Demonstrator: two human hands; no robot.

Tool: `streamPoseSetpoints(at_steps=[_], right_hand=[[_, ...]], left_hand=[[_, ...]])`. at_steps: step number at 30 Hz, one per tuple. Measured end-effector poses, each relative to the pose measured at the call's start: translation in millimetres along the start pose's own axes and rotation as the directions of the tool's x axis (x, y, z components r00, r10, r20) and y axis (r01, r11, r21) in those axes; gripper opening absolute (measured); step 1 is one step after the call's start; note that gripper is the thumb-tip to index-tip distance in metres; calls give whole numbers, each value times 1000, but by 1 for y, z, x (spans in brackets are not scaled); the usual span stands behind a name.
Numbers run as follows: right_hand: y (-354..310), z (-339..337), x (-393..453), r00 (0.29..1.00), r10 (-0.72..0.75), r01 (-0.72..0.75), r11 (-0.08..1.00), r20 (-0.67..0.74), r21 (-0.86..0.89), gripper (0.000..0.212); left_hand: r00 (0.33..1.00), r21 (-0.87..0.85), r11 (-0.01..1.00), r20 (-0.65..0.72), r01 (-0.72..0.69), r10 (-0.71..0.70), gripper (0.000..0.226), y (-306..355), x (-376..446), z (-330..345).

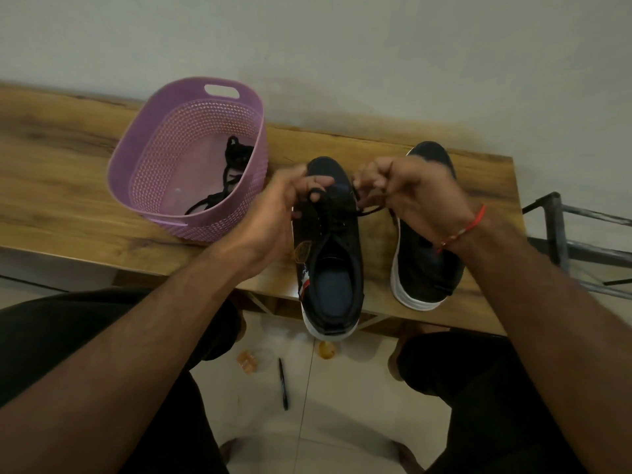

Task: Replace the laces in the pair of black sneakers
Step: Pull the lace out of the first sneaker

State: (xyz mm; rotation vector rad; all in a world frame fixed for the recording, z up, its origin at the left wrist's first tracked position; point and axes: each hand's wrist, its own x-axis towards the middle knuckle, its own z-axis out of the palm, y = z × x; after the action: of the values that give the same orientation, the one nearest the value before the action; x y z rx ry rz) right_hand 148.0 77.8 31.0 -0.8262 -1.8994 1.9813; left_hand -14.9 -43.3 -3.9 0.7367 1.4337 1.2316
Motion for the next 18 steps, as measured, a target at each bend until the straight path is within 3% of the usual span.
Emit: streamPoseSetpoints(at_steps=[2, 5, 7, 9, 11, 13, 18], right_hand=[[-5, -9, -1, 1000, -7, 9, 998, -24, 56, 6], [0, -17, -2, 999, -37, 34, 983, -15, -180, 13], [3, -9, -4, 997, -17, 40, 947, 75, -320, 16], [8, -2, -4, 986, 27, 61, 861, 165, -505, 27], [14, 0, -3, 984, 2, 120, 739, 180, -663, 24], [16, -1, 0, 988, -54, 138, 718, 143, -682, 17], [13, -10, 0, 989, -139, 148, 831, 58, -536, 18]], left_hand=[[1000, -46, 999, -24, 8, -9, 69, 8, 1, -3], [999, -98, 995, -35, 23, -27, 79, 14, -2, -2], [999, -136, 990, -10, 44, -46, 81, 16, -5, 0], [998, -176, 983, 29, 56, -52, 80, 15, -6, -1], [998, -207, 977, 42, 58, -51, 78, 16, -7, -2], [999, -232, 972, 41, 38, -29, 76, 15, -6, -5], [998, -344, 939, 58, 10, 10, 53, 16, -5, -8]])
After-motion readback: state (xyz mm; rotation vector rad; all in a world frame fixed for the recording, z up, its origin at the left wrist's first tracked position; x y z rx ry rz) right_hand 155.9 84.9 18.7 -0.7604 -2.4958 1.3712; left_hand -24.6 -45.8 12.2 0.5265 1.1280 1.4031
